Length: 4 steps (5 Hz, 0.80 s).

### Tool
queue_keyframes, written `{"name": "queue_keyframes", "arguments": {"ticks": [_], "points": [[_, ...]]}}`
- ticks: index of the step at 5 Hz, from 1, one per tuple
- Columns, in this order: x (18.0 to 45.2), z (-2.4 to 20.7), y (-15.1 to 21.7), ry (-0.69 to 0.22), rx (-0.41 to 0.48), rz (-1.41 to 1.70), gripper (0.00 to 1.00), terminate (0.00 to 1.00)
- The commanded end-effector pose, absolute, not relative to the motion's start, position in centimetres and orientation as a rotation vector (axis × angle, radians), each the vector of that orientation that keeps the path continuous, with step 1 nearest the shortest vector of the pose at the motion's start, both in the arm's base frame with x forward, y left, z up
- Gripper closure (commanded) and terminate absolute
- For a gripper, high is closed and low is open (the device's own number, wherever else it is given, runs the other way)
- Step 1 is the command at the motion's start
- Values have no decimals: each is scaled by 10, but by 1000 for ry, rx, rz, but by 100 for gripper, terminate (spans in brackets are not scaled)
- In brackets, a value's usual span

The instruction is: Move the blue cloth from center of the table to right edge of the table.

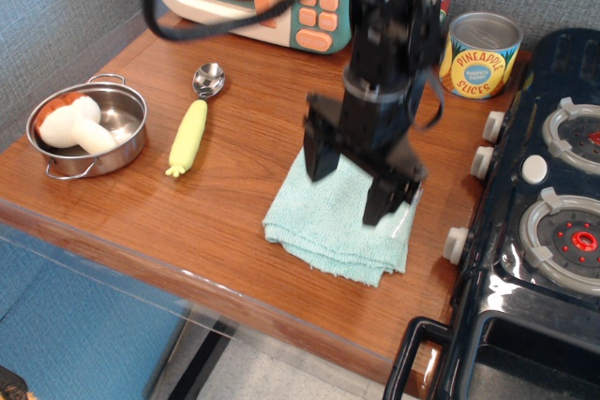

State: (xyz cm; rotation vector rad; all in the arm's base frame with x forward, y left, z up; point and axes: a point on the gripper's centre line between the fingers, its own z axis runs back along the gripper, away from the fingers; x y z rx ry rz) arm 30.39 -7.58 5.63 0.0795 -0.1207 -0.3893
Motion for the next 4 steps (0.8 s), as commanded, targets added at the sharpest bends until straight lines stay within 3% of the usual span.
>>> {"name": "queue_keyframes", "arguments": {"ticks": [1,2,3,4], "points": [[301,91,-67,-218,84,-286,0,0],[297,86,-66,-253,152,-184,0,0],[297,86,-66,-253,152,-184,0,0],[297,86,-66,-253,152,-184,0,100]]}}
